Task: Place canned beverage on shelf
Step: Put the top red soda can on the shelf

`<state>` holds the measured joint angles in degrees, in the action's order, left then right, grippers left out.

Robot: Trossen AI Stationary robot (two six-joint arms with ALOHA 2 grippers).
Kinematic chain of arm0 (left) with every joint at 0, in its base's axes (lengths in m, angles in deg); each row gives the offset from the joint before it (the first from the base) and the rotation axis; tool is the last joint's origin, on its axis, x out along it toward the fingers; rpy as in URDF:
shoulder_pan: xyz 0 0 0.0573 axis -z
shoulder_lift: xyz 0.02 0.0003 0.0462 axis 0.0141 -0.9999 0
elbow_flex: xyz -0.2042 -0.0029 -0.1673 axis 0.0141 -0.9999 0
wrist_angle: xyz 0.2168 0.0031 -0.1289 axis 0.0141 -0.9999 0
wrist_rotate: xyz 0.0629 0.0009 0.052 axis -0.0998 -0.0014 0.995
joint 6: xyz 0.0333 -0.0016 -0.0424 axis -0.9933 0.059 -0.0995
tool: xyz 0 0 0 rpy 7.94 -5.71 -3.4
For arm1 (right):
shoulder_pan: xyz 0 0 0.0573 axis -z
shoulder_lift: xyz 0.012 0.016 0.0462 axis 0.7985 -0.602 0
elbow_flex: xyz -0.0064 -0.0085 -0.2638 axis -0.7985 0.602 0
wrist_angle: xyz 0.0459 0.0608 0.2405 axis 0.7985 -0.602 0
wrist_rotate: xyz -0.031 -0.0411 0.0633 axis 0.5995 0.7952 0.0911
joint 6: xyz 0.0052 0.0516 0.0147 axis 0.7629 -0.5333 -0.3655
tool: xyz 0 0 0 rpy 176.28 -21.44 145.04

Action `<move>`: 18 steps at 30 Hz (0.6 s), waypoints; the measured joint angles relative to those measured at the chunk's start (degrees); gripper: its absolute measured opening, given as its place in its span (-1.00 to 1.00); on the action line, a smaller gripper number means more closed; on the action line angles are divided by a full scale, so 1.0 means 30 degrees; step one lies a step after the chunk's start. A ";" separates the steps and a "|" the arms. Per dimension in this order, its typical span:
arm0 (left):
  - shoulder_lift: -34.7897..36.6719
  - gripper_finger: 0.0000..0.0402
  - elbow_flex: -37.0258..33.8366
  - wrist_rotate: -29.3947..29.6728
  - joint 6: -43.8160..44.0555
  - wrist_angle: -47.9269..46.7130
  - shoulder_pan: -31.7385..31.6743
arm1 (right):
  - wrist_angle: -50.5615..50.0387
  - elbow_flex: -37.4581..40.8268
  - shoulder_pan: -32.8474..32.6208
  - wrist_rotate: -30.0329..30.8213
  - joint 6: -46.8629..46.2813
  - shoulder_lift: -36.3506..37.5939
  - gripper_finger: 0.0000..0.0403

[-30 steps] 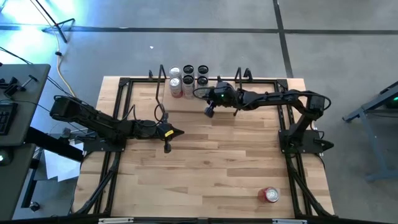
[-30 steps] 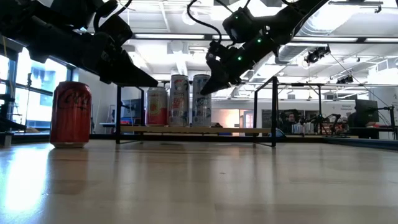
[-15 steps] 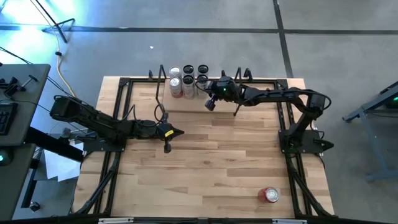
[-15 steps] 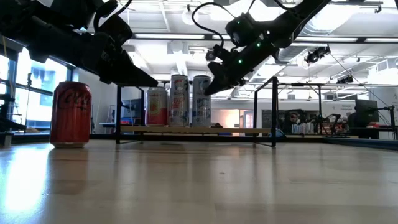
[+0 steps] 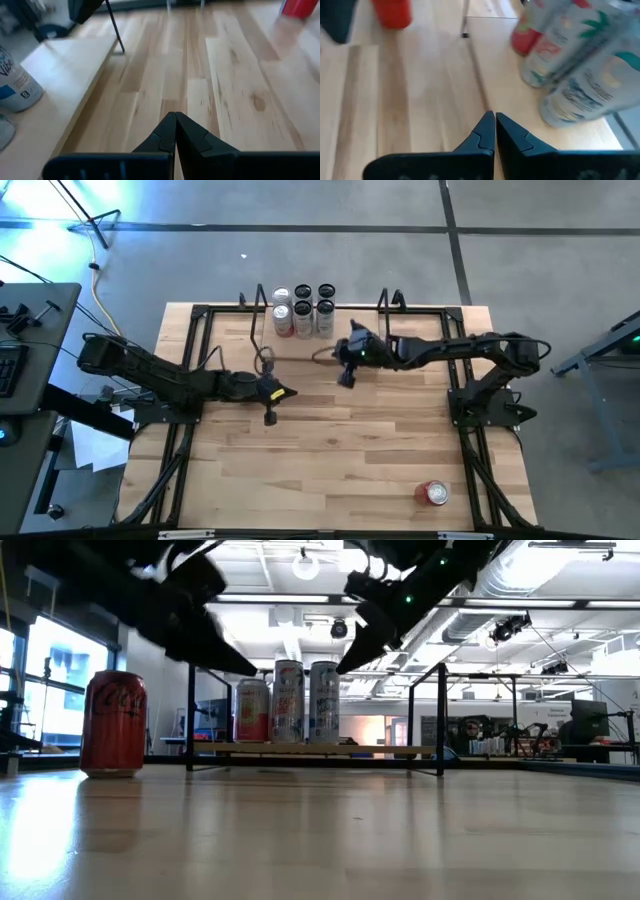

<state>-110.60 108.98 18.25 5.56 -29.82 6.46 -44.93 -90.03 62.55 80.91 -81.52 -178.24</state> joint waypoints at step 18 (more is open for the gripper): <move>0.0242 -0.65 1.2688 -0.0969 1.0577 -2.7863 0.0984 | 0.2259 0.2179 -0.4027 0.0205 0.0337 0.0051 -1.00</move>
<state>-109.87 147.04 15.34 37.29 -113.41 9.41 -38.15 -83.50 50.47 81.53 -80.51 -178.09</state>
